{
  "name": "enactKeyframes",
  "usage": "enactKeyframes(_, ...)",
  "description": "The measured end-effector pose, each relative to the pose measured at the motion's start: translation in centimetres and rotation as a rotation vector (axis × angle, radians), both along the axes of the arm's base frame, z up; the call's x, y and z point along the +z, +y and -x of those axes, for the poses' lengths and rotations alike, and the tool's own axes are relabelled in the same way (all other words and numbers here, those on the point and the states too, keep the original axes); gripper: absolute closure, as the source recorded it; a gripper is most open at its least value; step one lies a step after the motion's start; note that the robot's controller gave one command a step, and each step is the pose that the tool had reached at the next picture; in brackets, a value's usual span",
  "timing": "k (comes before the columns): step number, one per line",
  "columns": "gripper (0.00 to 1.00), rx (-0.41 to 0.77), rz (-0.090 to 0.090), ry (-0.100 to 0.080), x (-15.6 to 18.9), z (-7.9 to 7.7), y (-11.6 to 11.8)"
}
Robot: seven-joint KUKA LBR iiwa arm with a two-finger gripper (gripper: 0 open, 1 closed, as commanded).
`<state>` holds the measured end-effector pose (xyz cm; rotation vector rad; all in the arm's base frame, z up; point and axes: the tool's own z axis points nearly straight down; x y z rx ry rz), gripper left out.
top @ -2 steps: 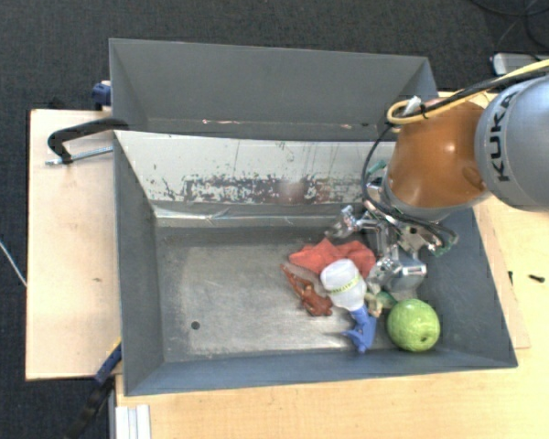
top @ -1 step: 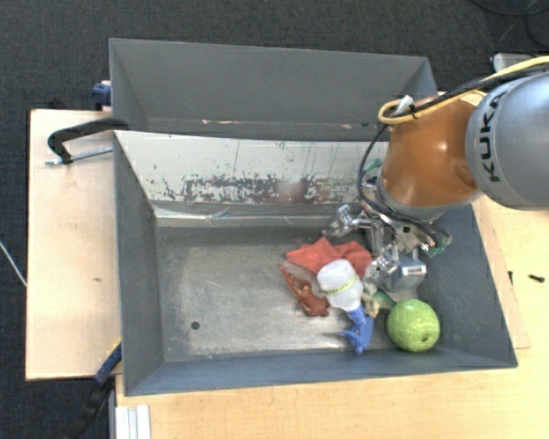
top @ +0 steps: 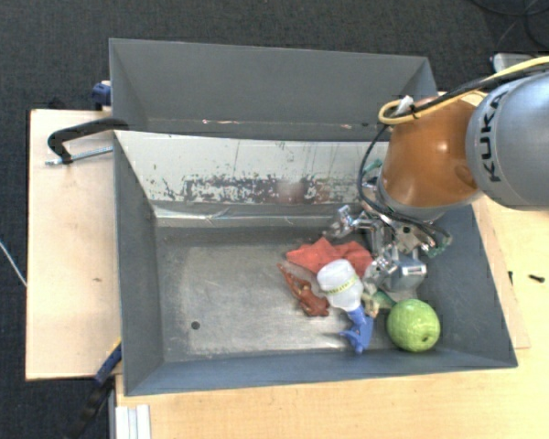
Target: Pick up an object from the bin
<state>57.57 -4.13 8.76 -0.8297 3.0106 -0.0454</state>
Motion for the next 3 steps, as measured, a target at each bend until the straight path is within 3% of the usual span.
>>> enactKeyframes(1, 1.00, 0.000, 0.000, 0.000, 0.0, 0.0, 0.0)
enactKeyframes(2, 1.00, -0.054, -0.015, 0.021, 1.2, -0.1, -0.3)
enactKeyframes(3, 1.00, 0.018, -0.024, 0.019, 4.2, -0.3, -0.5)
